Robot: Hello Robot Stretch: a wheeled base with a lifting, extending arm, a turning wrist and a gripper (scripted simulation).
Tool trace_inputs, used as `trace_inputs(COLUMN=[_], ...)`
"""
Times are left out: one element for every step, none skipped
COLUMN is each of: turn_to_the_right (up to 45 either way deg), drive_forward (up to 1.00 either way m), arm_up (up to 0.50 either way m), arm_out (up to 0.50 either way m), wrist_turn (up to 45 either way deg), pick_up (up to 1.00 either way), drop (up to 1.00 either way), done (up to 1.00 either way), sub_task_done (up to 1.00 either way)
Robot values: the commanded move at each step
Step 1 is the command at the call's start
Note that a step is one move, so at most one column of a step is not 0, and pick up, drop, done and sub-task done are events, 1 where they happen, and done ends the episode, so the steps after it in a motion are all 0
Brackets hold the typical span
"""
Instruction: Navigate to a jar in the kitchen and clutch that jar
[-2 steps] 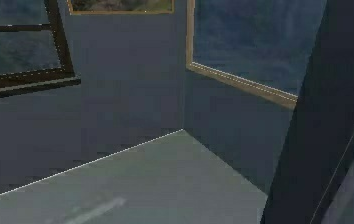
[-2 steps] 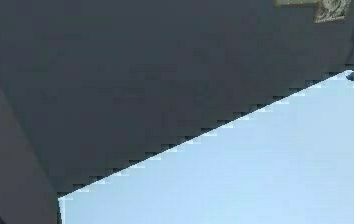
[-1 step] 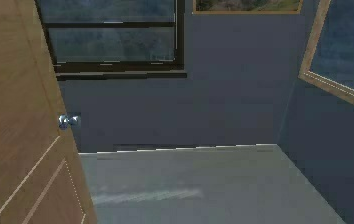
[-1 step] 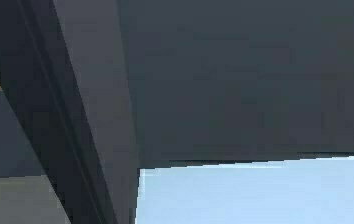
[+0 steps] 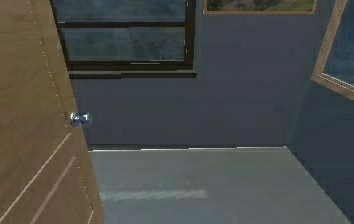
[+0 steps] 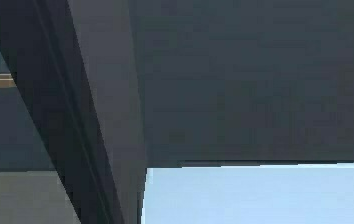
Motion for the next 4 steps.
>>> trace_inputs(turn_to_the_right=[0.0, 0.0, -15.0, 0.0], drive_forward=[0.30, 0.45, 0.00, 0.45], arm_up=[0.00, 0.00, 0.00, 0.00], arm_out=[0.00, 0.00, 0.00, 0.00], wrist_turn=[0.0, 0.0, 0.0, 0.0], pick_up=[0.00, 0.00, 0.00, 0.00], drop=[0.00, 0.00, 0.00, 0.00], done=[0.00, 0.00, 0.00, 0.00], sub_task_done=[0.00, 0.00, 0.00, 0.00])
